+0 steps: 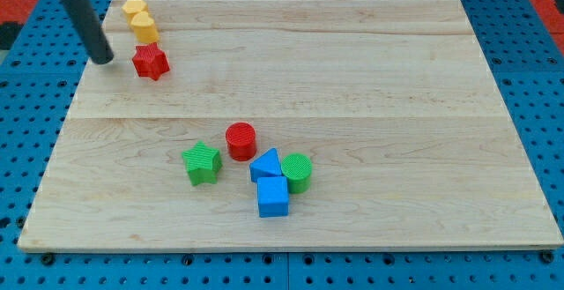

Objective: Separate the yellow heart and the yellow hexagon

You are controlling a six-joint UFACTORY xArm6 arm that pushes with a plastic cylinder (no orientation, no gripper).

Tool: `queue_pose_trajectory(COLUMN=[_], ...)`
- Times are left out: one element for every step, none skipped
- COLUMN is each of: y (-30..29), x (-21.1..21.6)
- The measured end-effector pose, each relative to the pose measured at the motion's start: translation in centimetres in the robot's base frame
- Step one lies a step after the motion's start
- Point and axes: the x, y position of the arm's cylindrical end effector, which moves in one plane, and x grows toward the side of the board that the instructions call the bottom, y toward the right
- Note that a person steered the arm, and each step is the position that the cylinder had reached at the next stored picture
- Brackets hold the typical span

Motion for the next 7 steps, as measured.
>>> queue_pose_trajectory(y=[7.9,14.3,16.8,16.3,15.4,14.9,9.0], x=[2.2,9.9,14.7,14.1,9.2,0.8,-8.7])
